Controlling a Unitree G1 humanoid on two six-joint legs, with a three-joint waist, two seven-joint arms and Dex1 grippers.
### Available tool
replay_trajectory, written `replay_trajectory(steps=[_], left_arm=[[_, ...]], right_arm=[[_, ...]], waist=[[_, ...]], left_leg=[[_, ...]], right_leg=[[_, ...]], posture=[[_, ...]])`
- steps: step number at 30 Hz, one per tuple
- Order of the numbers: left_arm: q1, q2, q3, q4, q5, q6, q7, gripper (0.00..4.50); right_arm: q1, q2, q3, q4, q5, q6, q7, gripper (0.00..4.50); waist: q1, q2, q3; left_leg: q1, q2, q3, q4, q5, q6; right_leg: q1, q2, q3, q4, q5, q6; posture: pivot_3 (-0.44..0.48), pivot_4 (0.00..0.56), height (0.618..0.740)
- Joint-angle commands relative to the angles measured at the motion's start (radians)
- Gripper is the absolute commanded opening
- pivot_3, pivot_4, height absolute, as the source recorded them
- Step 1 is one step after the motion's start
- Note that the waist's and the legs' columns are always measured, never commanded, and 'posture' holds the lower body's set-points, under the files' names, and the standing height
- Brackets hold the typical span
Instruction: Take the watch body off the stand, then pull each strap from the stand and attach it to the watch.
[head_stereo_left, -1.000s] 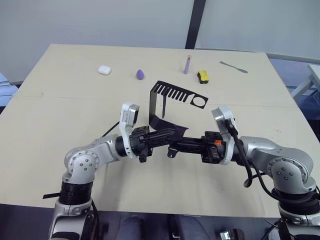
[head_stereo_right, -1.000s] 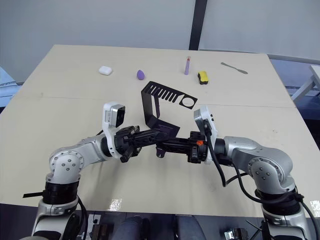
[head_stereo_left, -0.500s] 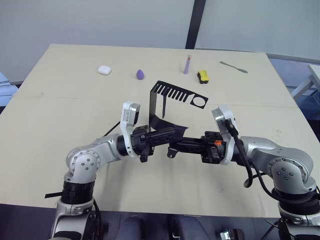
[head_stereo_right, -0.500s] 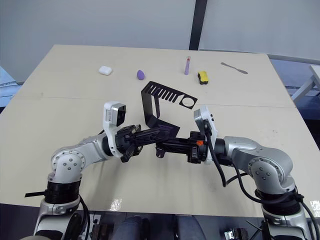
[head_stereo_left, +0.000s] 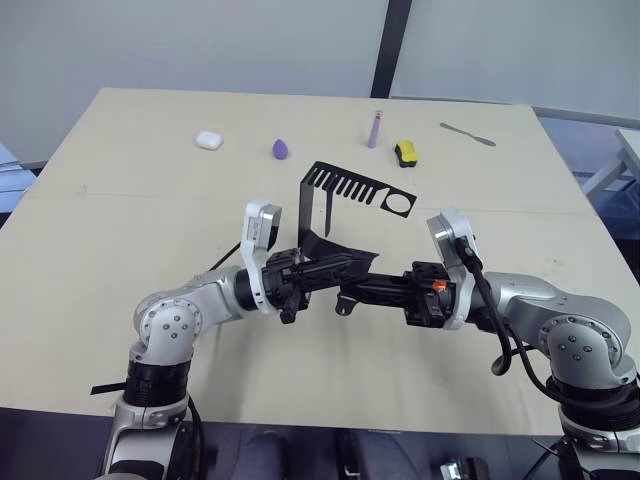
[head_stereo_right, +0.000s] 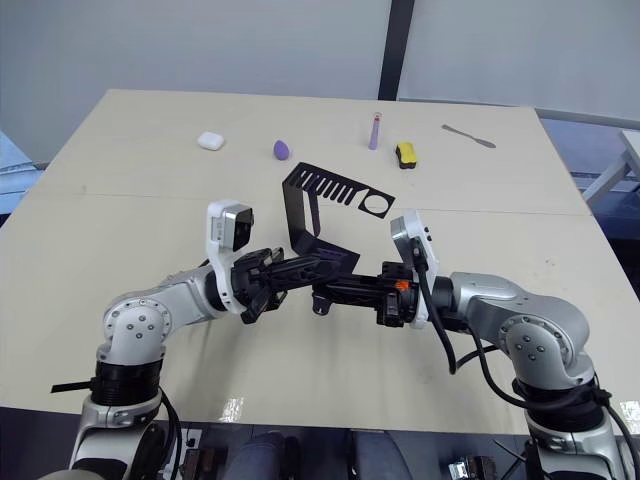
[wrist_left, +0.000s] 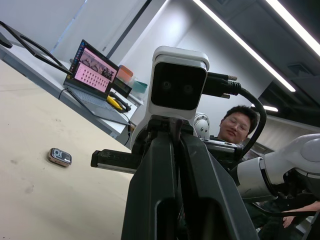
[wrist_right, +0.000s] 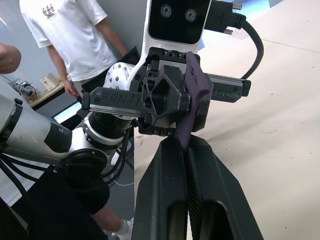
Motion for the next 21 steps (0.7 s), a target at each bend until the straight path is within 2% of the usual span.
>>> replay_trajectory(steps=[1, 4, 9, 11, 12, 16, 21], left_arm=[[-0.024, 0.013, 0.006, -0.015, -0.032, -0.001, -0.033, 0.22], [-0.038, 0.04, 0.013, -0.007, -0.025, 0.002, -0.051, 0.0], [-0.055, 0.145, -0.015, -0.005, 0.039, -0.022, -0.158, 0.0], [-0.063, 0.193, -0.04, -0.007, 0.083, -0.045, -0.217, 0.0], [-0.066, 0.217, -0.056, -0.008, 0.11, -0.062, -0.25, 0.0], [-0.071, 0.272, -0.095, 0.001, 0.177, -0.118, -0.343, 0.0], [-0.084, 0.291, -0.114, 0.051, 0.244, -0.179, -0.41, 0.0]], right_arm=[[0.006, -0.024, -0.025, -0.042, -0.011, -0.017, -0.016, 0.0], [0.042, -0.062, -0.06, -0.074, 0.015, -0.003, -0.014, 0.93], [0.16, -0.129, -0.185, -0.141, 0.023, -0.026, -0.064, 3.4], [0.262, -0.148, -0.276, -0.19, 0.027, -0.037, -0.091, 4.34], [0.319, -0.151, -0.321, -0.217, 0.018, -0.044, -0.108, 4.47], [0.501, -0.145, -0.44, -0.292, -0.009, -0.077, -0.162, 4.47], [0.785, -0.077, -0.625, -0.363, -0.093, -0.151, -0.211, 4.47]], waist=[[0.0, 0.0, 0.0], [0.001, 0.0, 0.0], [0.002, 0.0, 0.0], [0.002, 0.001, 0.0], [0.003, 0.001, 0.0], [0.004, 0.001, 0.001], [0.006, 0.002, 0.001]], left_leg=[[0.0, 0.0, 0.0, 0.0, 0.0, 0.0], [0.0, 0.0, 0.0, 0.0, 0.0, 0.0], [-0.002, 0.0, -0.002, 0.0, 0.0, 0.0], [-0.003, 0.0, -0.003, 0.0, 0.0, 0.0], [-0.004, 0.0, -0.005, 0.0, 0.0, 0.0], [-0.009, 0.0, -0.01, 0.0, 0.0, -0.001], [-0.009, 0.0, -0.011, -0.002, 0.0, -0.001]], right_leg=[[0.0, 0.0, 0.0, 0.0, 0.0, 0.0], [0.0, 0.0, 0.0, 0.0, 0.0, 0.0], [0.0, 0.0, -0.001, -0.002, 0.0, 0.0], [0.0, 0.0, -0.002, -0.003, 0.0, 0.0], [0.0, 0.0, -0.004, -0.004, 0.0, 0.0], [0.0, 0.0, -0.008, -0.007, 0.0, 0.0], [0.0, 0.0, -0.009, -0.009, 0.0, 0.0]], posture=[[0.0, 0.15, 0.74], [0.0, 0.15, 0.74], [0.0, 0.15, 0.74], [0.0, 0.15, 0.74], [0.0, 0.15, 0.74], [0.0, 0.15, 0.74], [0.0, 0.15, 0.74]])
